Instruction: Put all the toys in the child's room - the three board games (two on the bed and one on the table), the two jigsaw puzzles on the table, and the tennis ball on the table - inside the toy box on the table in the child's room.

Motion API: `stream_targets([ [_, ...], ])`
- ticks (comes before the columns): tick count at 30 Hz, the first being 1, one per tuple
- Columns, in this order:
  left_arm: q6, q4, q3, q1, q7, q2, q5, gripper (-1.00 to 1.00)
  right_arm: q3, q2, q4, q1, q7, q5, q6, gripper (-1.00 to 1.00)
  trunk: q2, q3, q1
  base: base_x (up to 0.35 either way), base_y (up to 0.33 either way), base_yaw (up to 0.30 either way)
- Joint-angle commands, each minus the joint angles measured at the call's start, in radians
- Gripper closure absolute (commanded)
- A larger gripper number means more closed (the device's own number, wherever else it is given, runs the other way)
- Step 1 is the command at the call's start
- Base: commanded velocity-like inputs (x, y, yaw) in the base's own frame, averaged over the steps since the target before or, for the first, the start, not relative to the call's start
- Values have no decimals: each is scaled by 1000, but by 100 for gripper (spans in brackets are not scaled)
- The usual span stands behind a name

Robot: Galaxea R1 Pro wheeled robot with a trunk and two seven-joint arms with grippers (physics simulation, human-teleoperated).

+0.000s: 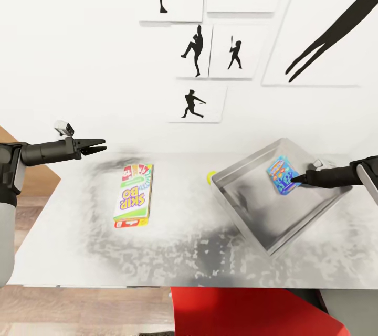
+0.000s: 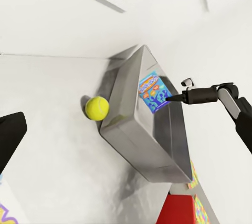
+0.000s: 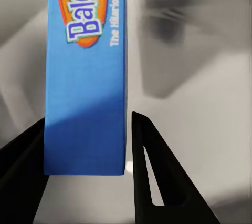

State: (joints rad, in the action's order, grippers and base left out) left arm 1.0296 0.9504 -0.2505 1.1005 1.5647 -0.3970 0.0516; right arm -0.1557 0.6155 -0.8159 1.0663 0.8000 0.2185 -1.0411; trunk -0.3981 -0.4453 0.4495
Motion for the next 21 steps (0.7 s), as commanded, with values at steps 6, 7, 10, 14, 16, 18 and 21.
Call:
stream_targets([
  [6,10,1,-1,1,6,0,5,-100,-4,1,0,1,-23,9,-6,100,-2,-4,1,0,0,0],
  [7,10,1,-1,1,6,0,6,-100,-4,0,0,1,-26,9,-6,100,-2,-4,1,0,0,0],
  [10,10,0,-1,1,6,0,6,-100,-4,-4,1,1,-48,9,-6,100,-2,-5,1,0,0,0],
  [14,-6,-22,-3,-22,-15,17,14,-100,9,-27,18,0,-44,20,-6,100,-2,-5,1,0,0,0],
  [16,-6,-22,-3,-24,-14,17,14,-100,8,-36,18,0,-44,20,-6,100,-2,-5,1,0,0,0],
  [18,-6,-22,-3,-24,-14,17,14,-100,7,-36,17,0,-45,18,-6,100,-2,-5,1,0,0,0],
  [21,-6,-24,-2,-32,-31,15,15,-100,23,-49,34,0,-44,19,-5,100,-2,-5,1,0,0,0],
])
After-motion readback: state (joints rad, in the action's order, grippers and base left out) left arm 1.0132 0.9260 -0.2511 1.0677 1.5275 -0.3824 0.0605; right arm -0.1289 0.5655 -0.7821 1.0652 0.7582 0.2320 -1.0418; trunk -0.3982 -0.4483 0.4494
